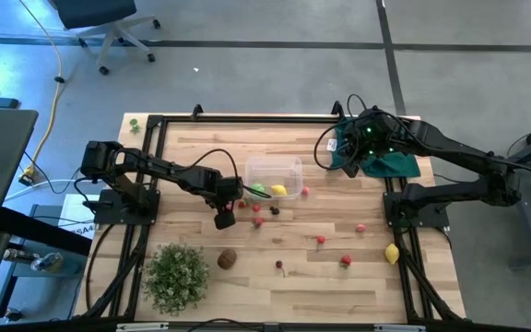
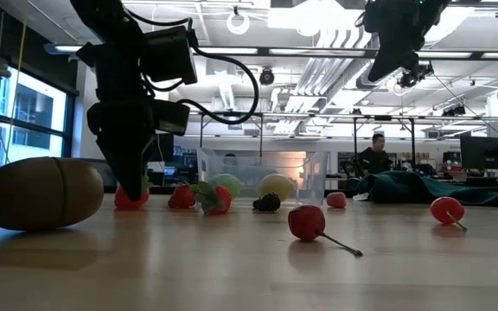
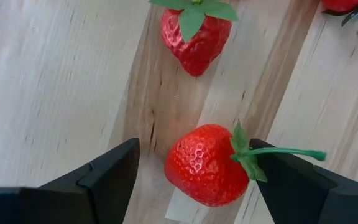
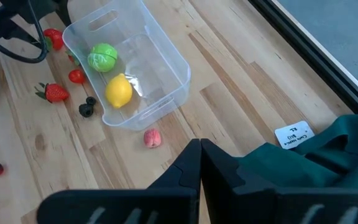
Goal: Pick and placing Produce into tupperware
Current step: Put the red strawberry into the transparent bin
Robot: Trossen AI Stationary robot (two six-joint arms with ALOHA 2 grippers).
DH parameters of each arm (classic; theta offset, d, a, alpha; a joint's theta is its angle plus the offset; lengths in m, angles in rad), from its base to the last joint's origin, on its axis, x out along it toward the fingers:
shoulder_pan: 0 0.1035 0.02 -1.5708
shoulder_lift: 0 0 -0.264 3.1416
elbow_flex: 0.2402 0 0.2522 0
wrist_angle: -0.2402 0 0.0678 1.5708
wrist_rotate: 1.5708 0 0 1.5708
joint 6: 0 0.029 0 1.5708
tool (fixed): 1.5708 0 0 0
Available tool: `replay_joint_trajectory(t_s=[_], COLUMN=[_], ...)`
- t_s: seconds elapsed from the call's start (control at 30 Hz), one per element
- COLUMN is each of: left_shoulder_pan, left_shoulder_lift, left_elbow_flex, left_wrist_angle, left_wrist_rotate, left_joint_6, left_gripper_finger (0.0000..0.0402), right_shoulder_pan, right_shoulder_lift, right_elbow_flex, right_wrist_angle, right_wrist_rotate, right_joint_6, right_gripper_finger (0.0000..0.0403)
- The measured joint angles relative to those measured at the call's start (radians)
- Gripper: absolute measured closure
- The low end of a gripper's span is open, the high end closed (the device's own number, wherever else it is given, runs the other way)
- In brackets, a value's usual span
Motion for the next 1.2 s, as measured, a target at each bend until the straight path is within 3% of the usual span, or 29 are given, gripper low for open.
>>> replay_joint_trajectory(t_s=[0.27, 0.5, 1.2], left_shoulder_pan=[0.000, 0.000, 0.000], left_shoulder_lift=[0.000, 0.000, -0.002], left_elbow_flex=[0.000, 0.000, 0.001], left_wrist_angle=[-0.002, -0.002, -0.024], left_wrist_rotate=[0.000, -0.008, -0.019], left_joint_6=[-0.014, -0.031, -0.045], left_gripper_finger=[0.0182, 0.0215, 0.0216], right_shoulder_pan=[0.000, 0.000, 0.000], right_shoulder_lift=[0.000, 0.000, 0.000], right_elbow_flex=[0.000, 0.000, 0.000], right_wrist_angle=[0.000, 0.000, 0.000], right_wrist_rotate=[0.000, 0.000, 0.000], right_joint_6=[0.000, 0.000, 0.000], right_gripper_finger=[0.0402, 0.0402, 0.0402])
